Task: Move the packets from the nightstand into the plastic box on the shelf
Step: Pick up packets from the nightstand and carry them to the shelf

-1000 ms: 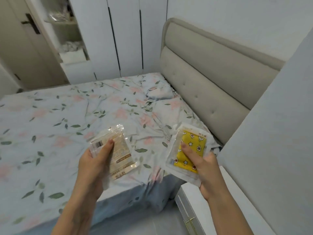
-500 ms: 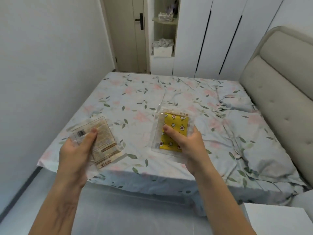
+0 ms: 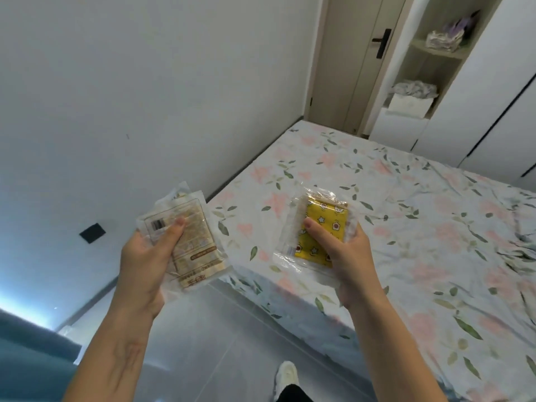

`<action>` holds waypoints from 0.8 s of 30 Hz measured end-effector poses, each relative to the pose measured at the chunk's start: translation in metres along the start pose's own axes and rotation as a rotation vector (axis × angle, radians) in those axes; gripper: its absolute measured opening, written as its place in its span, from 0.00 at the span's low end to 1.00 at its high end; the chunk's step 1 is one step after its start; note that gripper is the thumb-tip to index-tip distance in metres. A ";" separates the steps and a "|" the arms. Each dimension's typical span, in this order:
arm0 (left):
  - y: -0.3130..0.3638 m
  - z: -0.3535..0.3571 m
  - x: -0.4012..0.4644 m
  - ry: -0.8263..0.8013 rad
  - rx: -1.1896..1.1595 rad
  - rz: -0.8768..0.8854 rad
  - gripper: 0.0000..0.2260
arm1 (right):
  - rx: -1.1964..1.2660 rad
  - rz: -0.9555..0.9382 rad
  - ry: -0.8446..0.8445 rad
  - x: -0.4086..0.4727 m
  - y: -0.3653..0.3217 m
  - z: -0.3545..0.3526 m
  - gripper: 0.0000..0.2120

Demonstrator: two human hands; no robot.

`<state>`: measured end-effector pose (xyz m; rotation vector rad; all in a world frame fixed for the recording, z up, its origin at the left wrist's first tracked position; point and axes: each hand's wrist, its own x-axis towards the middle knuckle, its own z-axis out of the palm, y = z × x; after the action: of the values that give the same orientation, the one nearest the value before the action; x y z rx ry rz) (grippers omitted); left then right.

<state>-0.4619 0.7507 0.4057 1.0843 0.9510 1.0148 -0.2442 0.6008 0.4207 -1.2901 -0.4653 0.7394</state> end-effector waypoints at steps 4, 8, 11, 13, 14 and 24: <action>0.003 -0.035 0.040 0.109 -0.029 -0.010 0.20 | -0.022 0.037 -0.057 0.042 0.018 0.055 0.23; 0.012 -0.051 0.100 0.137 -0.022 -0.003 0.19 | -0.025 0.073 -0.081 0.098 0.041 0.109 0.23; 0.023 -0.059 0.163 0.142 0.009 0.005 0.14 | -0.032 0.087 -0.100 0.152 0.054 0.154 0.15; 0.031 -0.066 0.217 0.147 0.024 0.003 0.13 | -0.045 0.092 -0.109 0.198 0.062 0.188 0.11; 0.036 -0.069 0.245 0.153 0.036 0.006 0.13 | -0.051 0.094 -0.116 0.221 0.064 0.205 0.12; 0.074 -0.100 0.435 0.151 0.080 -0.026 0.07 | -0.144 0.118 -0.153 0.385 0.063 0.346 0.24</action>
<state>-0.4570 1.2036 0.4102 1.0697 1.1333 1.0556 -0.2311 1.1217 0.4067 -1.4101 -0.5782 0.9218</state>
